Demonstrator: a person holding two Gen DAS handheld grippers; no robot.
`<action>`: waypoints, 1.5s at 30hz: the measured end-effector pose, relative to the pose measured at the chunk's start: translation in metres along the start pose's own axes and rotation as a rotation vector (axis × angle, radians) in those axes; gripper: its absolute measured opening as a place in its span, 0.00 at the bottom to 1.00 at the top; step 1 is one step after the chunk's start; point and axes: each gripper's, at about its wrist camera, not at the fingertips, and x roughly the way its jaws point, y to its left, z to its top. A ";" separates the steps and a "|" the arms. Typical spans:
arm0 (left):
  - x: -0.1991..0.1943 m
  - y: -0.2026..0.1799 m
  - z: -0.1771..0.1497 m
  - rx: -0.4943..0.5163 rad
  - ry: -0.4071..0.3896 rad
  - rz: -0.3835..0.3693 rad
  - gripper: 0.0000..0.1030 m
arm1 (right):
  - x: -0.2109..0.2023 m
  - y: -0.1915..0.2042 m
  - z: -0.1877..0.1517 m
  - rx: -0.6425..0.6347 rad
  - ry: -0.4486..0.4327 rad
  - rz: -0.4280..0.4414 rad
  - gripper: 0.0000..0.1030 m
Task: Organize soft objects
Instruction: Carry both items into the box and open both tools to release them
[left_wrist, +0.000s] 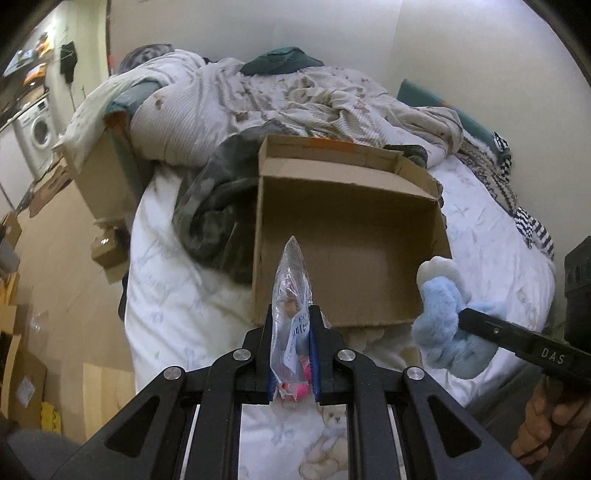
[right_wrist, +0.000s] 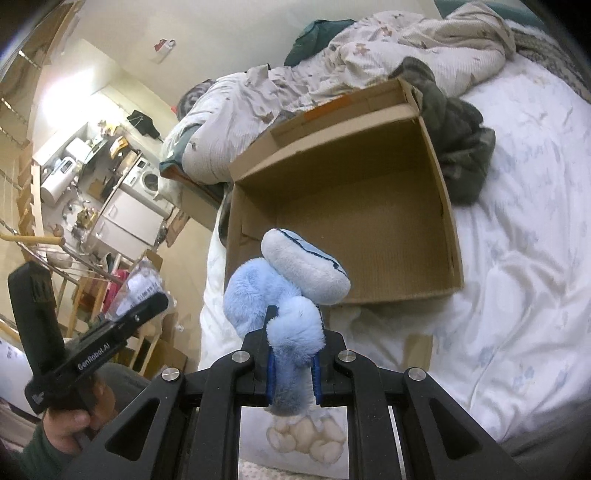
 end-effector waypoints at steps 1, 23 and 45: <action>0.005 -0.001 0.003 0.003 0.001 -0.002 0.12 | 0.000 -0.001 0.004 -0.004 -0.005 -0.004 0.16; 0.125 -0.016 0.020 0.090 0.051 0.014 0.12 | 0.075 -0.045 0.047 0.057 0.036 -0.091 0.16; 0.153 -0.025 0.015 0.109 0.093 0.029 0.12 | 0.104 -0.036 0.047 -0.023 0.091 -0.183 0.16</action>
